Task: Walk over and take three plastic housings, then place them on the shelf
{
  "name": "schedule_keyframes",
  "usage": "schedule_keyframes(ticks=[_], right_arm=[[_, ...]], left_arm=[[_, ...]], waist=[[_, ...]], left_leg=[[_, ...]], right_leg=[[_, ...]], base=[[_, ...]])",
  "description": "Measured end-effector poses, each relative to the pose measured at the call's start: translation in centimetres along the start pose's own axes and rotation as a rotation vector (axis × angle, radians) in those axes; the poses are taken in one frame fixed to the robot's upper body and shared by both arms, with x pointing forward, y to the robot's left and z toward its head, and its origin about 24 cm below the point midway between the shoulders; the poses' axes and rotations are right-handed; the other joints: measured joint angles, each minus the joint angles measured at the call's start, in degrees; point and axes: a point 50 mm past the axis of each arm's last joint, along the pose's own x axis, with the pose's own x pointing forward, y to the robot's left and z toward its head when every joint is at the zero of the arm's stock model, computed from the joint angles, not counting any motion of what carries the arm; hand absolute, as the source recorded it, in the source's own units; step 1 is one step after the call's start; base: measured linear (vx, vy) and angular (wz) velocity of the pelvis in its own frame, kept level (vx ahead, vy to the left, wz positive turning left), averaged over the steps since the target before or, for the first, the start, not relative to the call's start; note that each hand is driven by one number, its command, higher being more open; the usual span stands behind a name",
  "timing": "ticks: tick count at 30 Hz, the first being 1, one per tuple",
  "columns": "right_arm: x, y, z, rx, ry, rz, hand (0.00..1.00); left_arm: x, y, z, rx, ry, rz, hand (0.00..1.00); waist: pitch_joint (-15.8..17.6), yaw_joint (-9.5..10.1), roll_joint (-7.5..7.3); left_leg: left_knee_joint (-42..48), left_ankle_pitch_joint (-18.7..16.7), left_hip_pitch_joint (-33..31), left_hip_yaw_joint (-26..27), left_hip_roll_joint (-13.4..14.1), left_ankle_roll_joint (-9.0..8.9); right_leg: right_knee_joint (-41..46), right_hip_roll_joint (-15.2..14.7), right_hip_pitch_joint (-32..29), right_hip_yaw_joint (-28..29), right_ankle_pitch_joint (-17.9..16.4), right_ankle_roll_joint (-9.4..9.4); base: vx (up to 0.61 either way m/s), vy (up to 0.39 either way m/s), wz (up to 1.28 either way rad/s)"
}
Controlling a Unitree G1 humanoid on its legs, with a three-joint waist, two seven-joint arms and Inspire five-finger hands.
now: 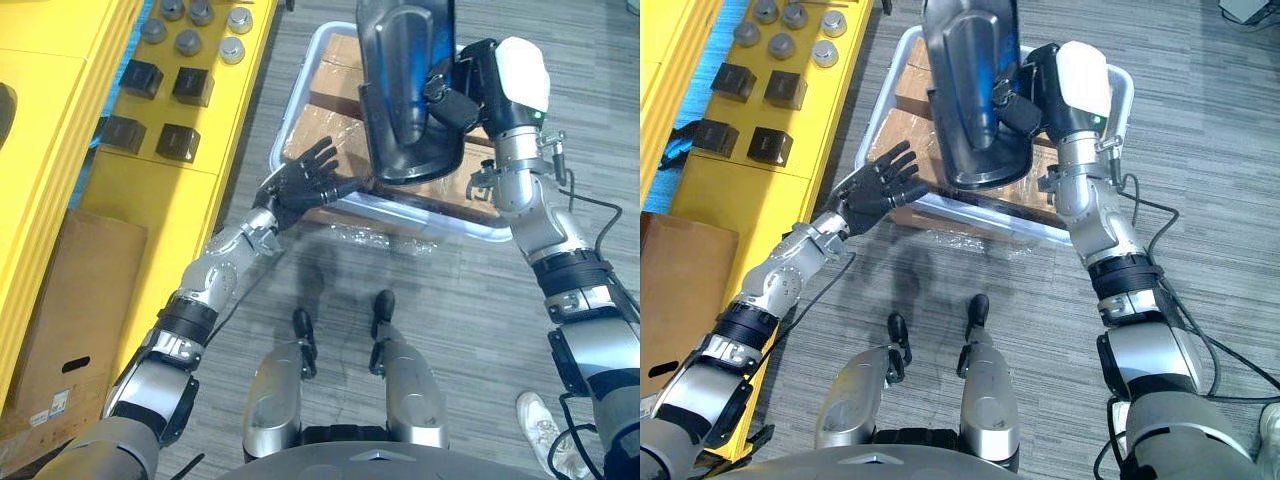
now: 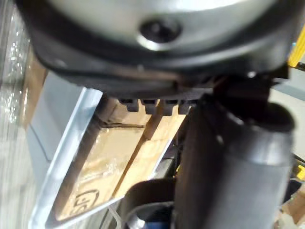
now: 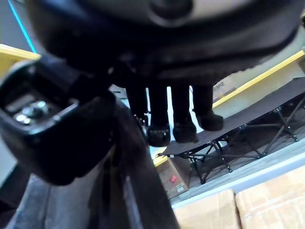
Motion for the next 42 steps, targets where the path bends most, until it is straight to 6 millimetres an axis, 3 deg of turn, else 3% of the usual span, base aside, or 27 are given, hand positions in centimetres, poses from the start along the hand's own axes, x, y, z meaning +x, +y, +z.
schedule_keyframes(ticks=[4,10,17,18,24,28,32,41,42], right_arm=[[-0.5,1.6,1.3,0.014,-0.068,0.039,0.00],[-3.3,4.7,1.9,0.082,-0.074,0.141,0.00],[-5.3,6.8,2.3,0.153,-0.037,0.204,0.00],[-5.8,7.3,2.6,0.173,-0.037,0.219,0.00],[-8.5,9.3,2.8,0.242,0.016,0.286,0.00],[-11.0,10.5,2.6,0.311,0.095,0.298,0.00],[-14.0,10.9,3.9,0.406,0.147,0.253,0.00],[-18.5,11.3,4.2,0.481,0.280,0.230,0.00],[-19.0,11.1,4.3,0.494,0.298,0.211,1.00]], left_arm=[[0.1,-0.5,-0.6,-0.148,0.001,-0.076,1.00],[0.8,-3.0,-3.3,-0.249,0.095,-0.190,1.00],[0.8,-2.9,-4.5,-0.234,0.144,-0.088,1.00],[0.7,-2.8,-4.7,-0.214,0.156,-0.063,0.00],[-0.7,-2.3,-7.5,-0.223,0.212,0.071,0.00],[-1.6,-2.8,-9.0,-0.241,0.221,0.131,0.00],[-2.9,-3.0,-10.8,-0.303,0.203,0.225,0.00],[-4.7,-3.9,-13.1,-0.307,0.258,0.226,0.00],[-4.8,-4.2,-13.0,-0.282,0.255,0.215,0.00]], waist=[[-0.07,-0.03,-0.11],[-0.65,-0.14,-0.38],[-3.35,-0.10,-1.29],[-3.69,0.09,-1.39],[-7.15,0.42,-1.55],[-9.53,1.18,-2.64],[-11.83,1.56,-3.25],[-14.80,1.57,-4.72],[-15.18,1.52,-4.74]], left_leg=[[-0.08,-0.01,1.24,-0.16,-0.15,0.15],[-0.67,0.23,2.66,-1.36,-0.23,0.31],[-2.45,0.96,3.51,-2.17,-0.63,0.21],[-2.97,0.97,4.15,-2.22,-0.75,0.19],[-4.33,1.00,5.41,-2.55,-1.40,0.14],[-4.73,0.97,5.88,-2.51,-1.51,0.17],[-5.45,0.93,7.27,-2.28,-1.45,0.17],[-9.46,2.41,9.39,-2.17,-1.44,-0.49],[-9.90,2.74,9.67,-2.13,-1.38,-0.86]], right_leg=[[-0.29,-0.07,1.47,-0.22,-0.18,-0.11],[-2.25,0.05,4.41,-2.13,-0.16,-0.09],[-4.99,0.20,6.31,-3.35,0.72,0.25],[-5.77,0.28,7.08,-3.38,0.94,0.27],[-7.35,0.11,8.69,-3.50,1.24,0.60],[-7.42,0.06,8.94,-3.38,1.23,0.60],[-7.49,0.15,9.74,-3.30,1.01,0.43],[-7.78,0.17,9.98,-3.62,0.20,-0.03],[-7.78,0.26,10.00,-3.59,0.21,0.01]], base=[[-0.05,-0.005,0.01],[-0.04,-0.028,0.11],[0.03,-0.004,0.09],[0.05,0.012,0.06],[0.05,0.032,0.04],[-0.01,0.027,-0.01],[-0.04,0.007,-0.07],[-0.03,0.000,-0.01],[0.00,0.000,0.00]])
